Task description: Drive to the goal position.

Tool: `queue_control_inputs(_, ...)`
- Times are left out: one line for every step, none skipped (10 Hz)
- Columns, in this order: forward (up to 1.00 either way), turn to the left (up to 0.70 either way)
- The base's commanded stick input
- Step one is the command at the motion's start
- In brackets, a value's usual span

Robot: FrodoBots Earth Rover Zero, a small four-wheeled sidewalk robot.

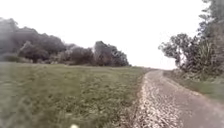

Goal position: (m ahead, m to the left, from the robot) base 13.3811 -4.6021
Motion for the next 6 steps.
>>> queue_control_inputs(0.7,-0.34)
queue_control_inputs(0.7,-0.34)
queue_control_inputs(0.7,-0.34)
queue_control_inputs(0.7,-0.34)
queue_control_inputs(0.7,-0.34)
queue_control_inputs(0.7,-0.34)
